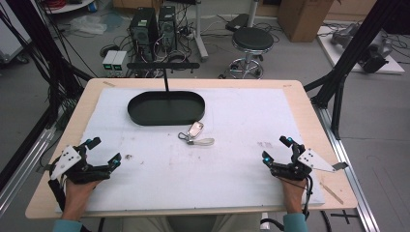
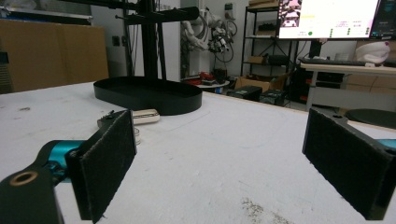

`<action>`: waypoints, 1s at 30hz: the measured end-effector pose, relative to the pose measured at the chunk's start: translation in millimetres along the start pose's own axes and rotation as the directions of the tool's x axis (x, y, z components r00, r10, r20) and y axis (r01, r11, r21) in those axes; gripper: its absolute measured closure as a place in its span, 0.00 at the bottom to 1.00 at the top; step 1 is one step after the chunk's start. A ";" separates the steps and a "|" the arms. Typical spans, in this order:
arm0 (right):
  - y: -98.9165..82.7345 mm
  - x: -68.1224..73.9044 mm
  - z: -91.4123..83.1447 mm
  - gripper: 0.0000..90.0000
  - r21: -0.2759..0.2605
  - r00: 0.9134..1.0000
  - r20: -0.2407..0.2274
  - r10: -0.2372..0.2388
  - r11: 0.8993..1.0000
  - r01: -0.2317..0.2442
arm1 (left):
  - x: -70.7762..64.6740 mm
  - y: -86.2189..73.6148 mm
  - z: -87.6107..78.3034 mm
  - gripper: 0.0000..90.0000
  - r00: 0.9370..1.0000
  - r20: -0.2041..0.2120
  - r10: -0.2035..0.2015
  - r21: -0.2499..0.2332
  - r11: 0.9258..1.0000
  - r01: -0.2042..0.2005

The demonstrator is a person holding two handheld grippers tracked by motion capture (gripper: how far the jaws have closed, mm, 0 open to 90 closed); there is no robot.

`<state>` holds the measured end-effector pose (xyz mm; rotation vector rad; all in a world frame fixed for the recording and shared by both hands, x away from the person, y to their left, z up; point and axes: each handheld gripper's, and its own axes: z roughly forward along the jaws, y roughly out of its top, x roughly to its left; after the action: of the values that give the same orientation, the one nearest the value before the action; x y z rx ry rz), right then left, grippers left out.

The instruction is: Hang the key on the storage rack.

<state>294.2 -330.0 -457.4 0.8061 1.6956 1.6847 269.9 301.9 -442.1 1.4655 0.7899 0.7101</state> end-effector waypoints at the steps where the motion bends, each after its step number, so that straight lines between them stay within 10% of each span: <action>1: 0.0 0.1 -0.1 0.10 0.001 1.000 0.000 0.002 1.000 -0.002 | 0.6 3.2 1.7 0.02 1.000 0.009 -0.001 0.011 1.000 0.001; 12: -0.1 0.5 -0.6 0.10 -0.001 1.000 0.001 0.009 1.000 -0.009 | -3.0 56.2 38.8 0.02 0.988 0.148 0.054 0.163 0.984 -0.078; 20: -0.2 0.2 -0.7 0.10 -0.003 1.000 -0.001 0.010 1.000 -0.010 | -16.5 85.8 80.1 0.02 0.964 0.237 0.118 0.247 0.953 -0.177; 24: -0.1 0.0 -0.8 0.10 -0.004 1.000 -0.002 0.010 1.000 -0.010 | -23.8 93.3 96.3 0.02 0.943 0.309 0.121 0.276 0.938 -0.210; 30: -0.2 0.1 -0.9 0.10 -0.005 1.000 -0.001 0.010 1.000 -0.010 | -37.5 101.9 121.0 0.02 0.884 0.448 0.134 0.312 0.903 -0.295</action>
<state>293.5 -330.5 -457.6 0.8122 1.6898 1.6958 352.9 201.6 -344.9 1.9962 0.4386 0.3927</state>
